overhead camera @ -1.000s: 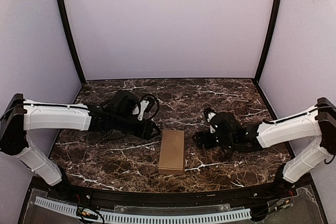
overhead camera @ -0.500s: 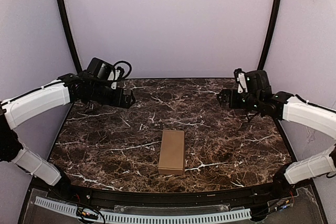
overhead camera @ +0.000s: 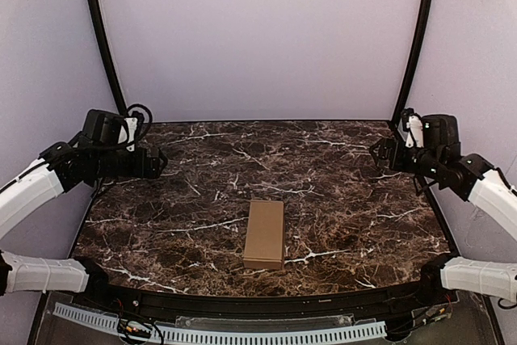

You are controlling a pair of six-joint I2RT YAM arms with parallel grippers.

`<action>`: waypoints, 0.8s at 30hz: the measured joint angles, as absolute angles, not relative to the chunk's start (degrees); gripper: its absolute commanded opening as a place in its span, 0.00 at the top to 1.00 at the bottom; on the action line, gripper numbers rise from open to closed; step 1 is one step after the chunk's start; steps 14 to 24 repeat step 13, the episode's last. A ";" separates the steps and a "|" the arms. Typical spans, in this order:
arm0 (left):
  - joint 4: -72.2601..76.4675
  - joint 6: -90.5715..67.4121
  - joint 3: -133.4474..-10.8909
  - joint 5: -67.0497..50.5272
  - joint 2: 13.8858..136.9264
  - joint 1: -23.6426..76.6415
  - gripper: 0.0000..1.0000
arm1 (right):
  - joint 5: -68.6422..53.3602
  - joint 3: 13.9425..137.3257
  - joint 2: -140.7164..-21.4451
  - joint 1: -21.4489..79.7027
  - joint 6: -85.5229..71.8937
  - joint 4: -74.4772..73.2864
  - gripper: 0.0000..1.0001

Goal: Fold the paper box

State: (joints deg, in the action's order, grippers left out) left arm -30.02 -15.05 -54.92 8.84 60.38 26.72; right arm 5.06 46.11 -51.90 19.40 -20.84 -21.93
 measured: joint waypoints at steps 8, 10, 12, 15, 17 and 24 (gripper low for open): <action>-27.88 -14.96 -43.66 7.57 45.67 26.72 0.01 | 3.49 41.69 -46.11 19.38 -20.69 -22.87 0.01; -27.86 -14.96 -42.33 7.25 43.62 26.72 0.01 | 3.01 41.39 -45.12 19.38 -20.43 -22.31 0.01; -27.57 -14.90 -41.78 6.68 42.09 26.72 0.01 | 2.50 41.25 -44.75 19.38 -20.18 -22.06 0.01; -27.24 -14.85 -41.74 6.42 41.60 26.72 0.01 | 2.20 41.25 -44.75 19.38 -20.18 -21.91 0.02; -27.24 -14.85 -41.74 6.42 41.60 26.72 0.01 | 2.20 41.25 -44.75 19.38 -20.18 -21.91 0.02; -27.24 -14.85 -41.74 6.42 41.60 26.72 0.01 | 2.20 41.25 -44.75 19.38 -20.18 -21.91 0.02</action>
